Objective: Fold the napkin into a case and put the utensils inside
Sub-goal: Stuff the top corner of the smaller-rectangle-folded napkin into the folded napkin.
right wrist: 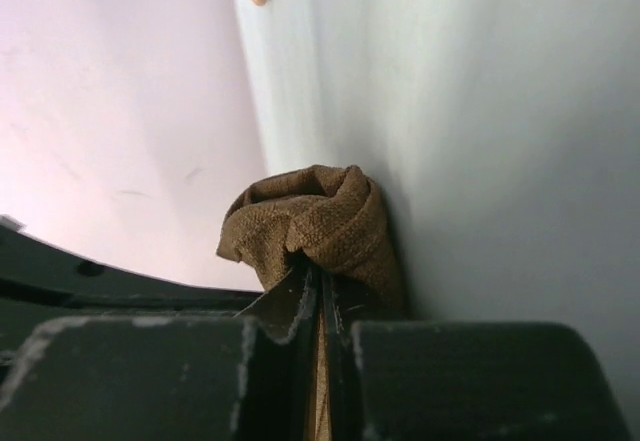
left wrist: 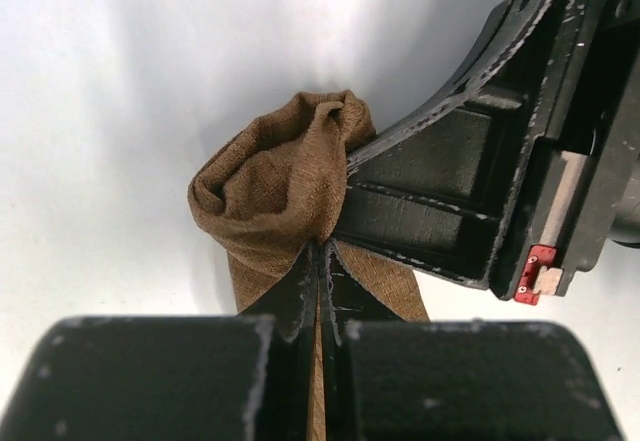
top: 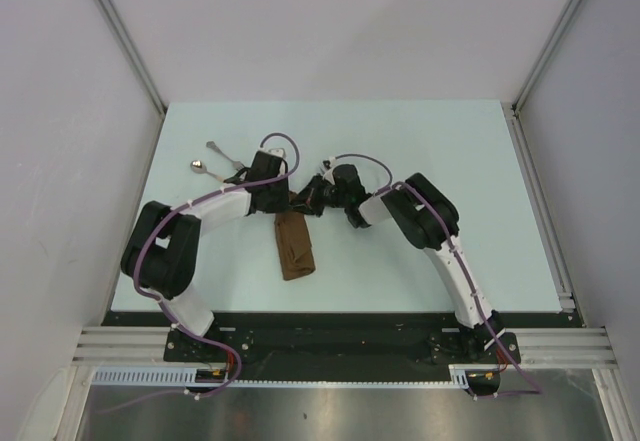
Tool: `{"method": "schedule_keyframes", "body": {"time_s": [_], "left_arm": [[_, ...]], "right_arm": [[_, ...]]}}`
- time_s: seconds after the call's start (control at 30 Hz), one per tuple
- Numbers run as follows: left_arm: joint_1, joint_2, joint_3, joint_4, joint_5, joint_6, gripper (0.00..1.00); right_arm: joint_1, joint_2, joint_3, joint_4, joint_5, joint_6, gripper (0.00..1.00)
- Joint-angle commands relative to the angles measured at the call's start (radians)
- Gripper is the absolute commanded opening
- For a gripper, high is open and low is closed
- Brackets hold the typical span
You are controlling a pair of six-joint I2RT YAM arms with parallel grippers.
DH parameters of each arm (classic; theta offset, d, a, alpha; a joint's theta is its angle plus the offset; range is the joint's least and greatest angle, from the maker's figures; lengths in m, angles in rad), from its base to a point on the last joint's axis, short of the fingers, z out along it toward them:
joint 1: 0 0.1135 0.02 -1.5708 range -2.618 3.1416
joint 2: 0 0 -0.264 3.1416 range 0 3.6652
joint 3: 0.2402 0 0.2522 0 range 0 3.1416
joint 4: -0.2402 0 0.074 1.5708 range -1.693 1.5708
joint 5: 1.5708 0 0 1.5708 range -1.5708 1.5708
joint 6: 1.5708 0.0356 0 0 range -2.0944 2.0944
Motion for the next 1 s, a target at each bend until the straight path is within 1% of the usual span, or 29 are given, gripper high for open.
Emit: {"method": "schedule_keyframes", "body": {"time_s": [0.0,0.07,0.13,0.2,0.23,0.27,0.33,0.37,0.4,0.43,0.53,0.57,0.63,0.73,0.8,0.83,0.97], "left_arm": [[0.013,0.014,-0.014,-0.008,0.031,-0.048,0.00],[0.024,0.015,-0.022,-0.010,0.025,-0.058,0.00],[0.033,0.017,-0.026,-0.006,0.020,-0.062,0.00],[0.036,0.023,-0.023,-0.011,0.012,-0.059,0.00],[0.037,0.024,-0.023,-0.011,0.006,-0.059,0.00],[0.041,0.029,-0.014,-0.014,0.006,-0.059,0.01],[0.048,0.055,0.006,-0.049,0.006,-0.053,0.01],[0.051,0.064,0.026,-0.069,0.006,-0.050,0.04],[0.057,0.067,0.033,-0.077,-0.009,-0.048,0.07],[0.062,0.063,0.046,-0.083,-0.024,-0.050,0.16],[0.076,0.029,0.073,-0.112,-0.043,-0.041,0.33],[0.076,0.015,0.096,-0.132,-0.079,-0.036,0.41],[0.079,-0.038,0.109,-0.137,-0.121,-0.022,0.46],[0.105,-0.061,0.130,-0.143,-0.152,-0.016,0.48],[0.132,-0.057,0.138,-0.154,-0.162,-0.027,0.46],[0.140,-0.055,0.132,-0.154,-0.159,-0.033,0.42],[0.177,-0.045,0.095,-0.122,-0.155,-0.054,0.43]], "right_arm": [[0.022,0.060,0.044,0.264,0.060,0.169,0.03],[0.026,0.061,0.045,0.319,0.083,0.203,0.03],[0.024,0.068,0.050,0.337,0.097,0.215,0.03],[0.033,0.061,0.091,0.178,0.091,0.160,0.03],[0.035,0.047,0.099,0.109,0.102,0.095,0.03],[0.039,0.036,0.101,0.000,0.114,0.055,0.03],[0.044,0.027,0.105,-0.064,0.144,0.004,0.03],[0.044,0.031,0.119,-0.132,0.146,-0.051,0.04],[0.049,0.039,0.145,-0.151,0.140,-0.068,0.04],[0.050,0.048,0.150,-0.174,0.143,-0.082,0.03],[0.053,0.056,0.151,-0.188,0.143,-0.111,0.03],[0.052,0.054,0.148,-0.202,0.145,-0.127,0.03],[0.052,0.056,0.144,-0.205,0.145,-0.138,0.04],[0.049,0.054,0.151,-0.225,0.145,-0.157,0.03],[0.049,0.053,0.163,-0.251,0.146,-0.179,0.03],[0.047,0.053,0.170,-0.259,0.142,-0.182,0.04],[0.045,0.045,0.173,-0.282,0.145,-0.208,0.03]]}}
